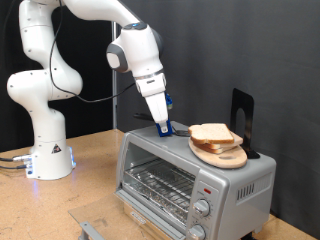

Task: Make a piece of toast with the oven

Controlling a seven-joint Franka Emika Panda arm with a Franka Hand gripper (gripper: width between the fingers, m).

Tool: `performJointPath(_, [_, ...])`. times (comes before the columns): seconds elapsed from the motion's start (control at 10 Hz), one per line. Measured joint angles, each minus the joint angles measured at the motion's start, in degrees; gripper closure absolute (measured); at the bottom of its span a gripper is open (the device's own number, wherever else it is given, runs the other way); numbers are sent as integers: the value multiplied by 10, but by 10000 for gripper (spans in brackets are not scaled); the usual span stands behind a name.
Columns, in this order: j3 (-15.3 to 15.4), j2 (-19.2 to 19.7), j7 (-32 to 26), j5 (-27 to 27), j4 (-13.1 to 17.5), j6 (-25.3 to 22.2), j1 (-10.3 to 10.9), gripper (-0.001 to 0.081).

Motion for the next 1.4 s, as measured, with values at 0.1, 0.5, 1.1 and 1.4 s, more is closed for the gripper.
performJointPath(0.1, [0,1,3,0,0,0,-1,0])
performJointPath(0.5, [0,3,4,0,3,3,-1,0])
performJointPath(1.1, [4,5,4,0,3,3,-1,0])
performJointPath(1.4, [6,8,4,0,3,3,-1,258])
